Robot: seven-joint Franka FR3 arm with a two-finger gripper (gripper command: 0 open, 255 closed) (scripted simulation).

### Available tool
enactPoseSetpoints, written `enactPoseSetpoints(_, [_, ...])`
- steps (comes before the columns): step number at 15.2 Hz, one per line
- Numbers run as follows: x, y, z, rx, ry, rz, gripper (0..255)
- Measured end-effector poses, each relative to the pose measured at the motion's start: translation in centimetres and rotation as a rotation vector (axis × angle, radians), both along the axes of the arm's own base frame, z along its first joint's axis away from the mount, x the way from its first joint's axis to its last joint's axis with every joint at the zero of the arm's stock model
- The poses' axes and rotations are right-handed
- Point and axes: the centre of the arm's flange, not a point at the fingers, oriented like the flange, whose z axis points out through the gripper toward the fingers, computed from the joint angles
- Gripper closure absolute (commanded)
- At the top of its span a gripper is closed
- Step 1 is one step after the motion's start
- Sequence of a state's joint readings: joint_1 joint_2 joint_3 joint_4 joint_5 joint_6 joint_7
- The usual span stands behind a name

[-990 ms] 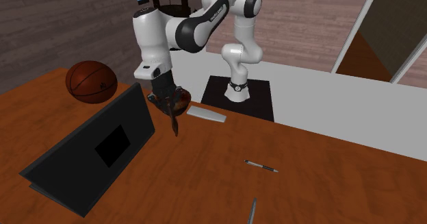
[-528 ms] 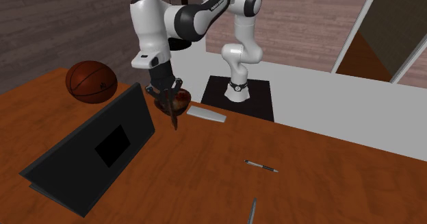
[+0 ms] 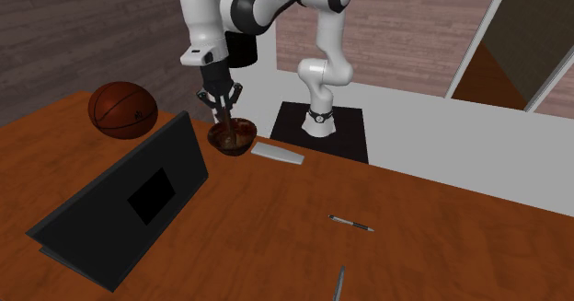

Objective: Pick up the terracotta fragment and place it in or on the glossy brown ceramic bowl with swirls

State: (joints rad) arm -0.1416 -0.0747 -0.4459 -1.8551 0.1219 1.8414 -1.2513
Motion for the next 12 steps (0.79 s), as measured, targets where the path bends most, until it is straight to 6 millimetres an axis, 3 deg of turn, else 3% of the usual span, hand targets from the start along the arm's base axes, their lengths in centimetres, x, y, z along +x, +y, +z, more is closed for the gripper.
enactPoseSetpoints(7, [-8.8,-3.3,1.1,0.0,0.0,0.0,255])
enactPoseSetpoints(12, [-10.0,-3.8,-0.7,0.0,0.0,0.001,255])
